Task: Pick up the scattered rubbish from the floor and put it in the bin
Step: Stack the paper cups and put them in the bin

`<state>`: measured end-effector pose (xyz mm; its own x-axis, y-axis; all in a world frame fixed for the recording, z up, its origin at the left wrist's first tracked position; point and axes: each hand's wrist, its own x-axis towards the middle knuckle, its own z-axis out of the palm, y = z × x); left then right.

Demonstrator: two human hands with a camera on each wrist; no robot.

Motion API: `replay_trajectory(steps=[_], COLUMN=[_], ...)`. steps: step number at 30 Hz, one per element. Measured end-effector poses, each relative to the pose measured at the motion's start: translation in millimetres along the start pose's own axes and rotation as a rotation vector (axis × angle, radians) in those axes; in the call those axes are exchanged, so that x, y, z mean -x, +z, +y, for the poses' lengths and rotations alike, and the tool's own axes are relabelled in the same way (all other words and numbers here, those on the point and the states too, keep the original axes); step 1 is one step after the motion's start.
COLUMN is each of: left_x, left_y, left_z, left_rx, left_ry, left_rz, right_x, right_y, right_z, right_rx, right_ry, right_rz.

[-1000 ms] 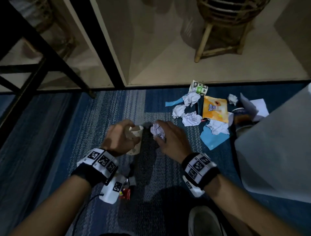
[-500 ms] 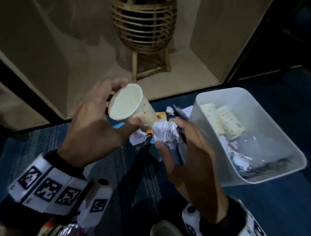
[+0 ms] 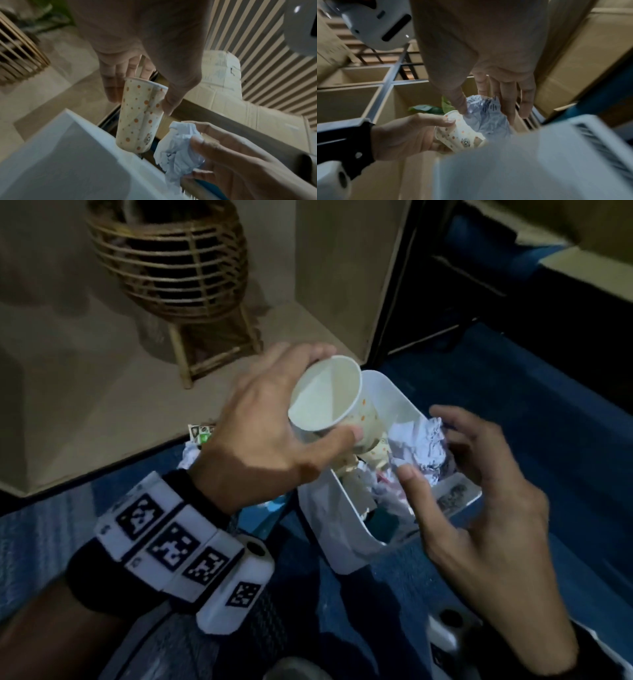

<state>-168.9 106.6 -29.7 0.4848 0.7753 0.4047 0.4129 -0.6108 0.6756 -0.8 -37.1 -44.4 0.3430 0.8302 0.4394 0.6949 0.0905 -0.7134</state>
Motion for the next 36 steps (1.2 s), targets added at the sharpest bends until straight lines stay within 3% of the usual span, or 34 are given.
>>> replay_trajectory(steps=[9, 15, 17, 22, 26, 28, 30, 36], left_x=[3, 12, 17, 34, 56, 73, 97, 213], left_y=[36, 43, 43, 18, -12, -27, -44, -84], left_z=[-12, -16, -21, -35, -49, -58, -70, -123], left_rx=[-0.212, -0.339, -0.306, -0.159, -0.167, -0.194, -0.221, -0.325], left_ry=[0.072, 0.060, 0.054, 0.088, 0.092, 0.071, -0.013, -0.407], left_rz=[-0.342, -0.488, -0.461, -0.190, -0.074, -0.073, -0.056, -0.019], right_x=[14, 10, 7, 9, -6, 5, 21, 55], right_y=[5, 3, 3, 21, 52, 72, 94, 183], right_z=[46, 36, 29, -5, -27, -36, -41, -36], right_rx=[0.242, 0.191, 0.163, 0.038, -0.042, -0.112, -0.157, -0.201], right_ry=[0.058, -0.022, -0.075, -0.211, -0.147, -0.300, -0.409, -0.464], right_rz=[-0.129, -0.064, -0.032, -0.033, -0.395, -0.320, -0.299, -0.600])
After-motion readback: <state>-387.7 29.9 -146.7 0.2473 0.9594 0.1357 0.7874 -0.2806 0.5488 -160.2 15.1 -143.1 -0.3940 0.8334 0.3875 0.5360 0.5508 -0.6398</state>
